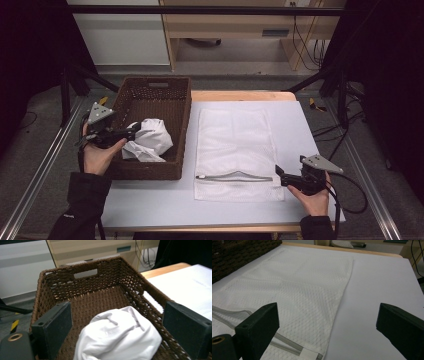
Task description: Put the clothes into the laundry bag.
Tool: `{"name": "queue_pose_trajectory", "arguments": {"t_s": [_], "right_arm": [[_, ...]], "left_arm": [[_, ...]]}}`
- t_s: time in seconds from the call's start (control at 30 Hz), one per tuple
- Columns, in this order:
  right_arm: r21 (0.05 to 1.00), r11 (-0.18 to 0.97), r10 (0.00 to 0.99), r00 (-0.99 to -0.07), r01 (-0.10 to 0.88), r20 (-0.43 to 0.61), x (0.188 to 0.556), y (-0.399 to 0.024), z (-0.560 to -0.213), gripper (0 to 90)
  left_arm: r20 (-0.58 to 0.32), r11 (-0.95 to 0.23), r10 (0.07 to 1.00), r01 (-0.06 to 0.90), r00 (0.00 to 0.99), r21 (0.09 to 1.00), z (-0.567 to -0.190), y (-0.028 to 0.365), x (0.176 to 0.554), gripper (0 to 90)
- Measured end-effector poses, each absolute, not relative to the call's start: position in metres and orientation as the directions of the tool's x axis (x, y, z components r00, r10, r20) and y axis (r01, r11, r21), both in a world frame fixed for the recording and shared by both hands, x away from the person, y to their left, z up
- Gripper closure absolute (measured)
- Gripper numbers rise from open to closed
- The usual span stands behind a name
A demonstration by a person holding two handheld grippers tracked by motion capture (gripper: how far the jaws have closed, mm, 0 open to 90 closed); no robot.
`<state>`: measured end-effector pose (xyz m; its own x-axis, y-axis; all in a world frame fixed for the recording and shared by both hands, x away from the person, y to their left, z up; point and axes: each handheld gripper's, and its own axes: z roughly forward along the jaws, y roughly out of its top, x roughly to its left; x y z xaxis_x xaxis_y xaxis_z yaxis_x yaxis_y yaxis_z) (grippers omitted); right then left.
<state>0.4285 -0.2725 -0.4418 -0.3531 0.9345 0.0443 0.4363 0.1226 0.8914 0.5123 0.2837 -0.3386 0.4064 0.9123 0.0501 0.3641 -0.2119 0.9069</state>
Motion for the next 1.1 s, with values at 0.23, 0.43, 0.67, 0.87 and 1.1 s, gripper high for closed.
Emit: {"name": "queue_pose_trajectory", "arguments": {"t_s": [0.23,0.43,0.67,0.87,1.1], "right_arm": [[0.887,0.138,0.937,-0.348,0.441,0.027,0.43,-0.271,-0.443,4.3],[0.885,0.139,0.937,-0.348,0.445,0.028,0.43,-0.272,-0.445,4.4],[0.878,0.148,0.935,-0.354,0.455,0.025,0.432,-0.269,-0.446,3.9],[0.876,0.155,0.935,-0.355,0.457,0.02,0.433,-0.269,-0.447,3.5],[0.868,0.166,0.932,-0.361,0.467,0.016,0.434,-0.267,-0.449,3.1]], "left_arm": [[0.054,-0.227,0.916,0.403,0.397,0.887,-0.348,0.283,0.535,8.5],[0.079,-0.282,0.906,0.452,0.416,0.846,-0.362,0.281,0.55,8.1],[0.102,-0.351,0.884,0.503,0.457,0.79,-0.377,0.279,0.558,8.3],[0.096,-0.378,0.87,0.529,0.484,0.76,-0.389,0.277,0.561,5.7],[0.109,-0.415,0.858,0.552,0.503,0.723,-0.397,0.273,0.563,2.7]]}}
